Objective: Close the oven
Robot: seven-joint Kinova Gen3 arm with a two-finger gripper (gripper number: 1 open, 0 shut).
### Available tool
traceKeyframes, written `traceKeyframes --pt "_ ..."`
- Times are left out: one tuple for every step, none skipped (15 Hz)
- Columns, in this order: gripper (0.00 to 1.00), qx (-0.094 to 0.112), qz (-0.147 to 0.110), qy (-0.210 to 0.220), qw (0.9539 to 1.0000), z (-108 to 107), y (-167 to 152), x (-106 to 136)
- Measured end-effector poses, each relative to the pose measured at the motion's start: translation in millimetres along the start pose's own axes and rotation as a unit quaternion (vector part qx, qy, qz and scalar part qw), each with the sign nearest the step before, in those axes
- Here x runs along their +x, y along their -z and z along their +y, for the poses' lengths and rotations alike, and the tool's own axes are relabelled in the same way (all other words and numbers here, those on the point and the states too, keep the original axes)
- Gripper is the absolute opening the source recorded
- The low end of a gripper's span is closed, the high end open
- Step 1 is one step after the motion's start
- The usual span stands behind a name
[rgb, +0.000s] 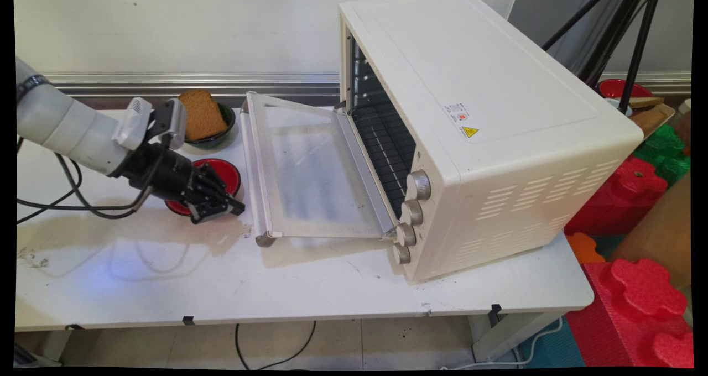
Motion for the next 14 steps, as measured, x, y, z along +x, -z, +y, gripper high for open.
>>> traceKeyframes --pt "0.0 0.002 0.001 0.001 1.0 0 -4 2" --pt "0.0 0.005 0.001 0.002 1.0 0 -7 3" --pt "0.0 0.006 0.002 0.003 1.0 0 -9 4" --pt "0.0 0.008 0.002 0.004 1.0 0 -12 5" --pt "0.0 0.01 0.003 0.005 0.9999 -1 -15 6" --pt "0.0 0.012 0.005 0.007 0.9999 -1 -17 7" --pt "0.0 0.014 0.006 0.009 0.9998 -1 -20 8" --pt "0.0 0.016 0.009 0.01 0.9998 -1 -22 9" --pt "0.0 0.018 0.011 0.011 0.9997 -2 -24 11" --pt "0.0 0.021 0.013 0.013 0.9996 -2 -25 12" --pt "0.0 0.023 0.015 0.014 0.9995 -2 -26 12" --pt "0.0 0.025 0.017 0.014 0.9994 -3 -26 13" --pt "0.0 0.027 0.021 0.015 0.9993 -4 -25 14" --pt "0.0 0.03 0.025 0.014 0.9992 -4 -24 16"
